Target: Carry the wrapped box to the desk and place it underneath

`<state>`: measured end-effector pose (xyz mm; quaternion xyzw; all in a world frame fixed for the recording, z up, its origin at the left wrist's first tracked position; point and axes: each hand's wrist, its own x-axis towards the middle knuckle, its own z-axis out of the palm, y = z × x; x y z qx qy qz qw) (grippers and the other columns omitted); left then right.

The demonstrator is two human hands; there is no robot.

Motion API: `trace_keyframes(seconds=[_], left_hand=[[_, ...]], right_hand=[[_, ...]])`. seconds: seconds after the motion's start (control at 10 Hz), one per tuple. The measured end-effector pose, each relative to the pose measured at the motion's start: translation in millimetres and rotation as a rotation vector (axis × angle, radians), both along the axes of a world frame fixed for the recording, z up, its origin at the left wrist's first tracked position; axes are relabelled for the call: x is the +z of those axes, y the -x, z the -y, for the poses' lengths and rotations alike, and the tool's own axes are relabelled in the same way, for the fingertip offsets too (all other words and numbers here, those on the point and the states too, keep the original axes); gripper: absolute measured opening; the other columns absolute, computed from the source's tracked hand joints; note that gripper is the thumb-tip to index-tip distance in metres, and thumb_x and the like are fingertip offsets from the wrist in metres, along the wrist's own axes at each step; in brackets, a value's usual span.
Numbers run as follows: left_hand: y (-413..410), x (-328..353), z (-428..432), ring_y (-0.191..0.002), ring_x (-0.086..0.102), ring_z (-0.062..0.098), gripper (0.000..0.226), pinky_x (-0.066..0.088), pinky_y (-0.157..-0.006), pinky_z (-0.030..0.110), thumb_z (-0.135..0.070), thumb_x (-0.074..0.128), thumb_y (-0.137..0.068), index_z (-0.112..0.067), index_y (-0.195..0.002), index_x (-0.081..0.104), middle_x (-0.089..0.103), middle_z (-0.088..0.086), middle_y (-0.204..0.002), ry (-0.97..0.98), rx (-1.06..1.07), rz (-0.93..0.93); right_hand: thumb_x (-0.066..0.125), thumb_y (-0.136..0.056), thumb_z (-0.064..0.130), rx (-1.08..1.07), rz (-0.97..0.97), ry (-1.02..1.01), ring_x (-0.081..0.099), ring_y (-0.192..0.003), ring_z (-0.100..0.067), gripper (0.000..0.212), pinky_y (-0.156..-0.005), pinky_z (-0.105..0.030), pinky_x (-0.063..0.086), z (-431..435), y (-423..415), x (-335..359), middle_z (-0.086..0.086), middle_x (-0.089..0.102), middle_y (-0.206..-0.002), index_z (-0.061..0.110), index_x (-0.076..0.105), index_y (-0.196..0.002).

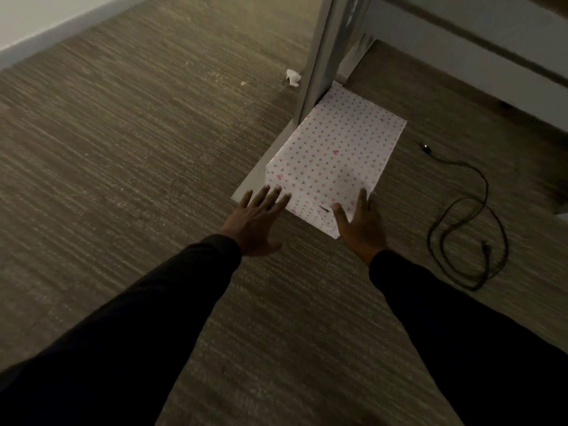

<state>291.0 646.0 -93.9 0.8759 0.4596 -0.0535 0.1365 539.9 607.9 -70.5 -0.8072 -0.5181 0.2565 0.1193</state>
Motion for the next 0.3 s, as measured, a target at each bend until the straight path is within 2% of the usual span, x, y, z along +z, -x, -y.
trace_keyframes(seconds=[0.3], left_hand=[[31.8,22.8,73.5,-0.158,-0.009,0.03,0.114,-0.001,-0.126,0.053,-0.071,0.057,-0.086,-0.021,-0.163,-0.011,-0.009,0.008,-0.172,0.084,-0.005,-0.043]], right_hand=[[0.044,-0.096,0.066,0.111,-0.06,0.049,0.006,-0.155,-0.036,0.092,-0.121,-0.051,0.019,58.7,55.8,20.0,-0.01,-0.004,-0.17,0.023,-0.003,-0.161]])
